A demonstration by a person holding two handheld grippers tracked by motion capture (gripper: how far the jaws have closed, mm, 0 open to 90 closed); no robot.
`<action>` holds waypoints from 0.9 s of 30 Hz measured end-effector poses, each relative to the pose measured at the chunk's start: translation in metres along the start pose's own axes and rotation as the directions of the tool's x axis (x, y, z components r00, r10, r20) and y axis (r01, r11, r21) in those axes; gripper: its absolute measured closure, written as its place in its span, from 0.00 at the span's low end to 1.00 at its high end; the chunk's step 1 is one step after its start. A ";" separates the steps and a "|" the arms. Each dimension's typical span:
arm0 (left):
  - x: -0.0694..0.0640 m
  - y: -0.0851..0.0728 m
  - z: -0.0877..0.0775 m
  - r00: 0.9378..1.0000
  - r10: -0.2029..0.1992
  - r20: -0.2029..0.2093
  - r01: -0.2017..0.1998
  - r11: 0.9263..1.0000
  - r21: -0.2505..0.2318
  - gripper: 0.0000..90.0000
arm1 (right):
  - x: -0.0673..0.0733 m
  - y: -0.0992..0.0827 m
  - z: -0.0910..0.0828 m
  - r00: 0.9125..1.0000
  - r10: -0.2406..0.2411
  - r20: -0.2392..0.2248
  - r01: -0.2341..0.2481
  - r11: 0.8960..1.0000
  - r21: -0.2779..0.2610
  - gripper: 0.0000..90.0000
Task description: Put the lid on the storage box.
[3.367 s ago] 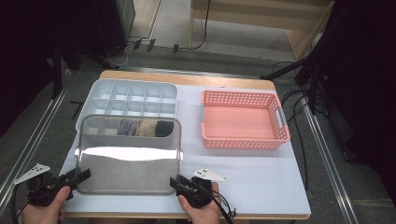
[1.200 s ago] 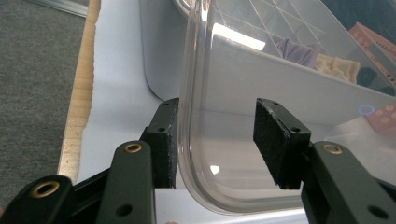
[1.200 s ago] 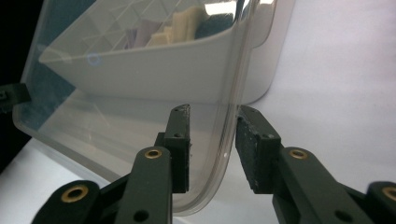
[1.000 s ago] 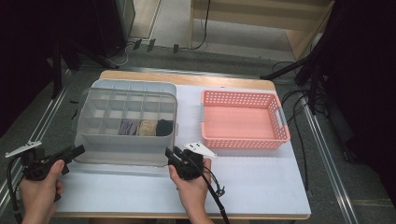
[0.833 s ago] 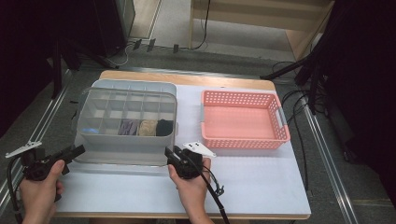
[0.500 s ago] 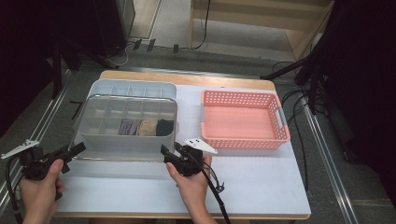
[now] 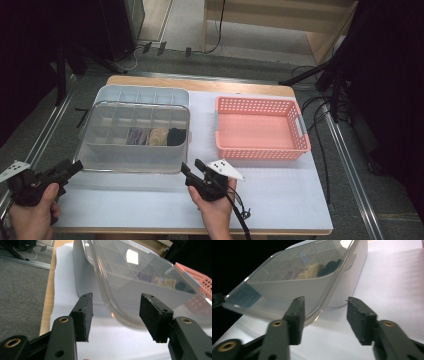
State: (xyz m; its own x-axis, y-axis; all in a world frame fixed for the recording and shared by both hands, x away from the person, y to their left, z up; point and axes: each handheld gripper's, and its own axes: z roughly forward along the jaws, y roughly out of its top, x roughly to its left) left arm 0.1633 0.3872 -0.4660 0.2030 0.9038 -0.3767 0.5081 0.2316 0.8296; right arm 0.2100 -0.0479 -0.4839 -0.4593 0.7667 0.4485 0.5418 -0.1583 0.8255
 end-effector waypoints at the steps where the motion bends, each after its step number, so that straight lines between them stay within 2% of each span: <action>1: 0.000 -0.003 -0.004 1.000 0.001 0.010 -0.001 1.000 -0.011 0.50 | 0.002 -0.002 -0.003 1.000 -0.014 -0.002 0.014 1.000 -0.008 0.61; 2: -0.002 -0.007 -0.009 1.000 0.013 0.000 -0.013 1.000 -0.024 0.52 | 0.005 -0.007 -0.009 0.999 -0.035 0.006 0.035 0.999 -0.016 0.65; 5: -0.003 -0.014 -0.018 1.000 0.018 0.002 -0.018 0.999 -0.041 0.54 | 0.010 -0.015 -0.018 0.998 -0.063 -0.005 0.062 0.997 -0.042 0.73; 7: -0.005 -0.018 -0.020 0.999 0.039 -0.001 -0.039 0.999 -0.029 0.63 | 0.015 -0.021 -0.021 0.996 -0.086 -0.013 0.085 0.995 -0.043 0.80; 9: -0.007 -0.021 -0.019 0.998 0.055 0.010 -0.055 0.998 -0.008 0.73 | 0.021 -0.027 -0.021 0.993 -0.119 -0.015 0.118 0.993 -0.026 0.85; 10: -0.007 -0.021 -0.019 0.998 0.055 0.010 -0.055 0.998 -0.008 0.77 | 0.021 -0.027 -0.021 0.993 -0.119 -0.015 0.118 0.993 -0.026 0.85; 11: -0.008 -0.023 -0.016 0.998 0.067 0.015 -0.067 0.998 0.003 0.77 | 0.023 -0.030 -0.019 0.991 -0.129 -0.018 0.129 0.992 -0.017 0.87; 12: -0.010 -0.023 -0.014 0.996 0.083 0.019 -0.084 0.996 0.017 0.84 | 0.026 -0.032 -0.014 0.989 -0.148 -0.024 0.147 0.989 -0.007 0.88; 14: -0.011 -0.023 -0.012 0.996 0.081 0.022 -0.081 0.997 0.014 0.88 | 0.026 -0.033 -0.010 0.990 -0.137 -0.020 0.137 0.991 0.004 0.90; 15: -0.013 -0.022 -0.010 0.995 0.099 0.021 -0.099 0.995 0.019 0.90 | 0.026 -0.033 -0.008 0.990 -0.141 -0.013 0.141 0.990 -0.006 0.90; 17: -0.014 -0.021 -0.008 0.994 0.105 0.013 -0.105 0.994 0.023 0.92 | 0.025 -0.031 -0.006 0.991 -0.135 0.003 0.135 0.991 -0.009 0.93; 24: -0.016 -0.020 -0.003 0.995 0.095 0.018 -0.096 0.995 0.024 0.93 | 0.023 -0.025 -0.001 0.987 -0.157 0.026 0.157 0.987 -0.022 0.97; 27: -0.017 -0.018 -0.003 0.995 0.095 0.023 -0.096 0.995 0.021 0.92 | 0.023 -0.023 0.001 0.988 -0.151 0.037 0.152 0.988 -0.027 0.97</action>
State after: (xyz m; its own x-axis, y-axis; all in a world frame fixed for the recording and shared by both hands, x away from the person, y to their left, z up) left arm 0.1488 0.3691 -0.4733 0.2697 0.9133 -0.3053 0.5042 0.1362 0.8528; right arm 0.1879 -0.0256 -0.4927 -0.5095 0.8045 0.3052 0.4464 -0.0561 0.8931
